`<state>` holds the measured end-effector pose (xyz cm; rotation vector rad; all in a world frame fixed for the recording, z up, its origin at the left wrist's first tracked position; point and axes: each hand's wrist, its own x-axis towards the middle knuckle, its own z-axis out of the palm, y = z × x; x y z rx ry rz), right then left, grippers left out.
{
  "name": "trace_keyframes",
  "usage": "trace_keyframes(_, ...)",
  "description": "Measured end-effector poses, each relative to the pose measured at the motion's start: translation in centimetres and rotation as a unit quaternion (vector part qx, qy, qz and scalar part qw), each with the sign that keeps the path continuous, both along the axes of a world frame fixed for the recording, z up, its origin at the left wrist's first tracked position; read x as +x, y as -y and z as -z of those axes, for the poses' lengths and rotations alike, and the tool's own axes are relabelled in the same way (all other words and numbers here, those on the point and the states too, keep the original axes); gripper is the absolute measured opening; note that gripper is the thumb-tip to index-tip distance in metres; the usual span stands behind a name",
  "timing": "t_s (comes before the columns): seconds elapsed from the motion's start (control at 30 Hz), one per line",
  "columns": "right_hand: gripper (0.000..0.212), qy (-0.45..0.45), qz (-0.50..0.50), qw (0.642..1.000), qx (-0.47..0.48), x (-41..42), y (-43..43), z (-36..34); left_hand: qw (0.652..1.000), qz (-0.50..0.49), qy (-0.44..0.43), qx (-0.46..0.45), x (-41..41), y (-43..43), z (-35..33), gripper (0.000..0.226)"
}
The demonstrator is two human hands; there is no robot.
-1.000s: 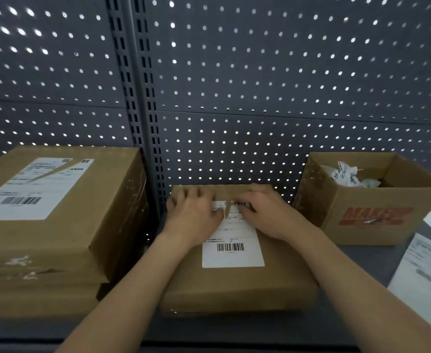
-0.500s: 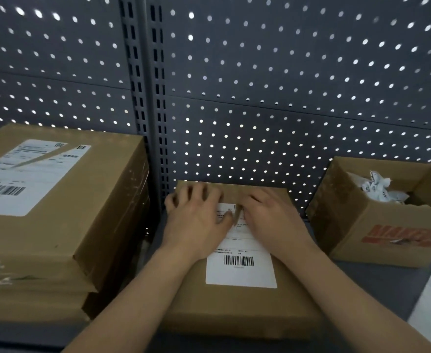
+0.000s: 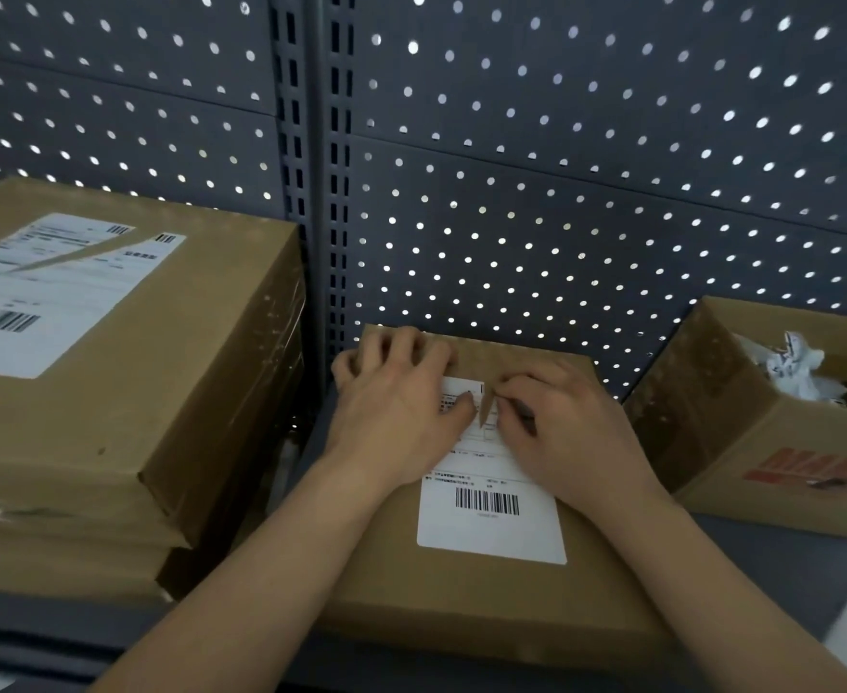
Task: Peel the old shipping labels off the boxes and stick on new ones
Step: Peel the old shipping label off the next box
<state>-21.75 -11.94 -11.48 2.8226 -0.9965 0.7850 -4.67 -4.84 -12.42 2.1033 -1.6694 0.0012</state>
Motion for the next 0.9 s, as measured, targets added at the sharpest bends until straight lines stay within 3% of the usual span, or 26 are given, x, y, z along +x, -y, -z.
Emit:
trace_keyframes(0.23, 0.014, 0.022, 0.014, 0.999, 0.029, 0.4, 0.7, 0.2, 1.000, 0.006, -0.011, -0.014, 0.0, -0.1, 0.1, 0.039)
trace_keyframes(0.6, 0.022, -0.055, 0.044, 0.997, -0.009, 0.7, 0.0, 0.5, 1.000, 0.004, -0.013, -0.014, -0.1, -0.2, -0.2, 0.042)
trace_keyframes(0.77, 0.034, 0.009, 0.085, 0.995, 0.053, 0.5, -0.4, -0.5, 1.000, 0.006, -0.018, -0.014, 0.0, -0.3, -0.2, 0.043)
trace_keyframes(0.9, 0.031, 0.011, 0.094, 0.993, 0.073, 0.3, -0.7, -0.9, 1.000, 0.006, -0.023, -0.008, 0.1, -0.2, -0.3, 0.045)
